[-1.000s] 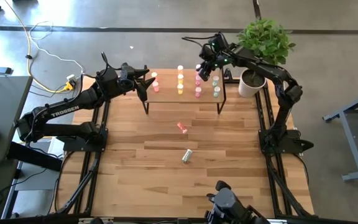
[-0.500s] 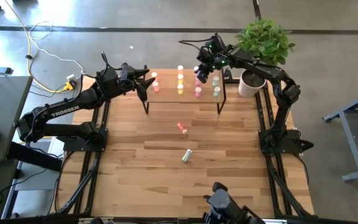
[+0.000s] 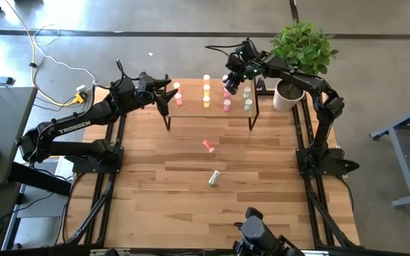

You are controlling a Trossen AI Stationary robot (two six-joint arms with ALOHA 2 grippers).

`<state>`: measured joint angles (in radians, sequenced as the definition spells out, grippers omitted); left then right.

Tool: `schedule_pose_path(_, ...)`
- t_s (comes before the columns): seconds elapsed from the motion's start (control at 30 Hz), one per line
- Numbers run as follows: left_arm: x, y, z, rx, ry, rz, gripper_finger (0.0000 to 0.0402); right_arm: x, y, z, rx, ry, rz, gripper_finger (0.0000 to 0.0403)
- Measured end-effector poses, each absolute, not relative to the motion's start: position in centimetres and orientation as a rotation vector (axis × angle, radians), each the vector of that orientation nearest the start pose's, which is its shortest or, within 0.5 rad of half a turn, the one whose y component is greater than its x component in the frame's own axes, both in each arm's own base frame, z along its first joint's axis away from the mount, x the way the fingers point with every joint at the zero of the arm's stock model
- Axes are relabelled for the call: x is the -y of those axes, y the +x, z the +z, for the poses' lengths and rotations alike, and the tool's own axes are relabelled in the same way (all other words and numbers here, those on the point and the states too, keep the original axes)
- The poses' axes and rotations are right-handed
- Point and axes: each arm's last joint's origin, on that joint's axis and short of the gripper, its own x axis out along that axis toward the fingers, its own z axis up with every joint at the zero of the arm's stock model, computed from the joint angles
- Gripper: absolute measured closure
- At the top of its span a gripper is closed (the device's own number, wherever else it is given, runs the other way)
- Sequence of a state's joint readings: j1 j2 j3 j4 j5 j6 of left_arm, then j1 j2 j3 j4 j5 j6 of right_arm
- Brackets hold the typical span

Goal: Pick and place medicine bottles onto shelf by color
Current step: Put the purple pill bottle on the shelf aligned with the purple pill bottles

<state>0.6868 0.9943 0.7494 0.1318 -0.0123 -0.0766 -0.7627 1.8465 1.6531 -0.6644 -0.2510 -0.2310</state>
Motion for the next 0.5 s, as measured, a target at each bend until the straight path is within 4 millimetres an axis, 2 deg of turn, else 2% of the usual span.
schedule_pose_path(0.33,-14.26,17.33,31.27,-0.082,-0.111,0.702,0.0158,27.45,29.85,29.34,-0.834,0.21,-0.393,0.0263)
schedule_pose_path(0.5,-14.26,17.33,31.27,-0.082,-0.111,0.702,0.0158,27.34,29.73,30.05,-0.808,0.192,-0.398,0.0255)
